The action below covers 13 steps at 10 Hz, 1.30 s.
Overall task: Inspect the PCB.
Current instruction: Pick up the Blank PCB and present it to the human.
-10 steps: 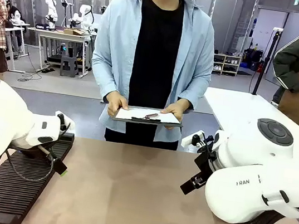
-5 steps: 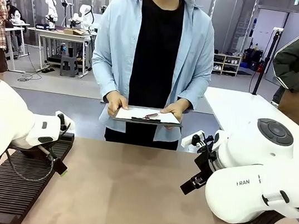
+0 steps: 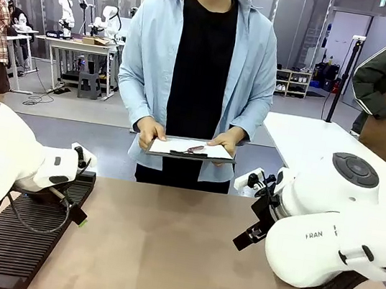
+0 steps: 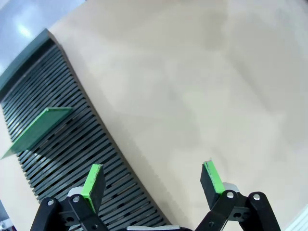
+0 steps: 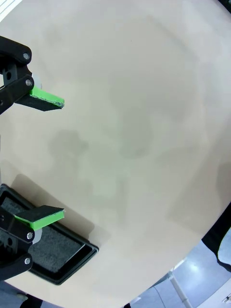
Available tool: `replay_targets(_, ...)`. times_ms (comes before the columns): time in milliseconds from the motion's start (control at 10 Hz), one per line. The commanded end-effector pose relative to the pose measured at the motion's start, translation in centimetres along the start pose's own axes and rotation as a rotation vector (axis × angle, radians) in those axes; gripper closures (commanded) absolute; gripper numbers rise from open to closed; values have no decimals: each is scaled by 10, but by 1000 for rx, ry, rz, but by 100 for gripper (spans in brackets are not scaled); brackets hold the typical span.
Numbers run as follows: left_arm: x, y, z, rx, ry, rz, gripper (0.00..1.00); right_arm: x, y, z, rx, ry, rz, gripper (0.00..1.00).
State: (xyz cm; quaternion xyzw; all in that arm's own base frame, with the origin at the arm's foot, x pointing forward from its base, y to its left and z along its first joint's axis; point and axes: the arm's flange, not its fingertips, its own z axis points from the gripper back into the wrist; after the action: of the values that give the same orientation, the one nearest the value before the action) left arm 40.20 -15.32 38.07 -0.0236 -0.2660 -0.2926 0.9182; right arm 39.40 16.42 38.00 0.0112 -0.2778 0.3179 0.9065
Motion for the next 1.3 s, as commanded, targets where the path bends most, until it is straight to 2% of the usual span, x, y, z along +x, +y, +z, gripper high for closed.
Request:
replay_targets(0,24,18,49,-173,-9,45,0,12,-19,50,54,7,-81,0)
replay_targets(100,26,27,71,-279,-14,74,0,14,-32,74,104,21,-110,0)
replay_targets(300,18,50,124,-383,-4,120,0,3,-69,134,197,55,-185,0)
replay_targets(400,13,57,147,-408,-17,109,0,-4,-82,158,225,31,-209,0)
replay_targets(500,0,71,186,-466,-51,119,0,-22,-102,196,318,6,-258,0)
replay_targets(600,-17,85,215,-474,-107,149,0,-42,-120,223,366,-30,-300,0)
replay_targets(700,-38,97,238,-454,-122,176,0,-65,-135,245,390,-83,-339,0)
replay_targets(900,-84,119,272,-431,-206,252,0,-113,-155,274,400,-176,-411,0)
replay_targets(1200,-133,133,289,-407,-302,330,0,-160,-167,285,390,-252,-487,0)
